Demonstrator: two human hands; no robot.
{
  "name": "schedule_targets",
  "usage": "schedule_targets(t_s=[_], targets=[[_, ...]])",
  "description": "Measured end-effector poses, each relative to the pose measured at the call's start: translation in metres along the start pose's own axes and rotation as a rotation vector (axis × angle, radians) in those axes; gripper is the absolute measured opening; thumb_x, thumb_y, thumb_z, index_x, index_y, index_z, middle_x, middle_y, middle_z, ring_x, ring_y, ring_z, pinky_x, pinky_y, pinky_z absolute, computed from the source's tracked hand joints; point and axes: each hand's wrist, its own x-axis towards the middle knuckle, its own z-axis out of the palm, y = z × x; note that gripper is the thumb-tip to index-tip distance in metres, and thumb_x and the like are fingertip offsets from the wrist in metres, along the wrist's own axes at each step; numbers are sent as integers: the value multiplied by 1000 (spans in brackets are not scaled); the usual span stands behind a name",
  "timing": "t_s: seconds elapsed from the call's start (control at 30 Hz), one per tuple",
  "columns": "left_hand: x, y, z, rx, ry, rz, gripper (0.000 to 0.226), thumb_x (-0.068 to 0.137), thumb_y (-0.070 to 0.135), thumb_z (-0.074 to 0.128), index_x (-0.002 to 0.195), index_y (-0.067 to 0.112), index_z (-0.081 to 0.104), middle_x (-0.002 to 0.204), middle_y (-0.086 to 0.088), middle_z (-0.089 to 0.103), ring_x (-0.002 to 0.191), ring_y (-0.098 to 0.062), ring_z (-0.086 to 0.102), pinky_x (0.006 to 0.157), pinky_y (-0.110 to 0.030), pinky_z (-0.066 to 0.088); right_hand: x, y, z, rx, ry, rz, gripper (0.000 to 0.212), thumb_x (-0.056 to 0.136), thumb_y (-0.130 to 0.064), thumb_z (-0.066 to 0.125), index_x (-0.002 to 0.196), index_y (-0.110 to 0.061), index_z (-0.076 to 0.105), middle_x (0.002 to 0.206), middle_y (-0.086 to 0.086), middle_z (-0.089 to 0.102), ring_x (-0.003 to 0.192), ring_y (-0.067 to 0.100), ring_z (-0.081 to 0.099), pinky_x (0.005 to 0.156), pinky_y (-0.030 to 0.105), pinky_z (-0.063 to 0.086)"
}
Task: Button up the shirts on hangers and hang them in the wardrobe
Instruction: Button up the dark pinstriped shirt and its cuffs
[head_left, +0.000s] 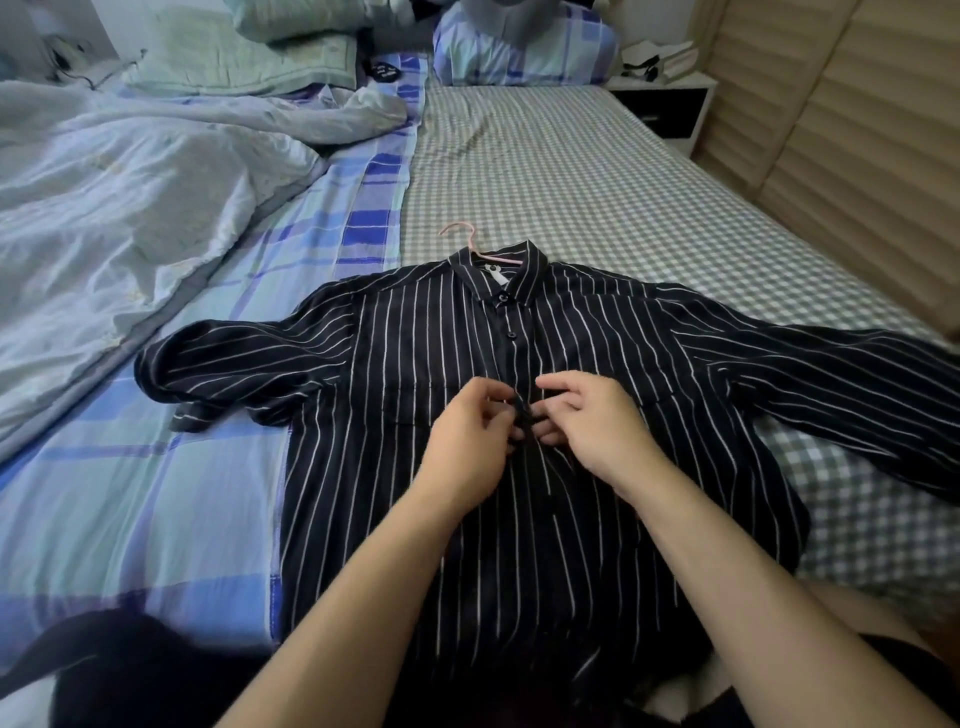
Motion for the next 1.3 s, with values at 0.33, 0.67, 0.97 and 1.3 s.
schedule_targets(t_s=[0.33, 0.67, 0.97, 1.3], targets=[[-49, -14, -41, 577, -346, 245, 28, 98, 14, 60, 119, 29, 69, 106, 10, 68, 89, -5, 64, 81, -25, 57, -115, 26, 16, -534, 170, -180, 25, 86, -30, 76, 103, -28, 58, 95, -18, 53, 83, 2, 55, 74, 16, 48], [-48, -34, -31, 466, -243, 345, 24, 98, 18, 60, 117, 28, 71, 108, 13, 69, 96, -3, 63, 84, -18, 51, -106, 37, 48, -747, 387, -66, 26, 93, -14, 63, 119, -17, 64, 111, -4, 65, 105, 17, 59, 85, 26, 46], [-68, -44, -4, 589, -52, 535, 24, 95, 36, 66, 117, 29, 67, 103, 13, 57, 88, -10, 64, 64, -29, 53, -110, 14, 22, -33, 302, 189, 13, 96, -15, 55, 92, -15, 67, 67, -2, 52, 63, 10, 47, 57, 25, 41], [-62, -48, 13, 739, 46, 604, 17, 87, 27, 74, 76, 23, 63, 72, 8, 50, 51, -11, 46, 39, -22, 17, -99, 14, 4, 150, 52, 277, 17, 89, -8, 73, 105, -7, 73, 103, 8, 76, 102, 22, 69, 96, 36, 51]])
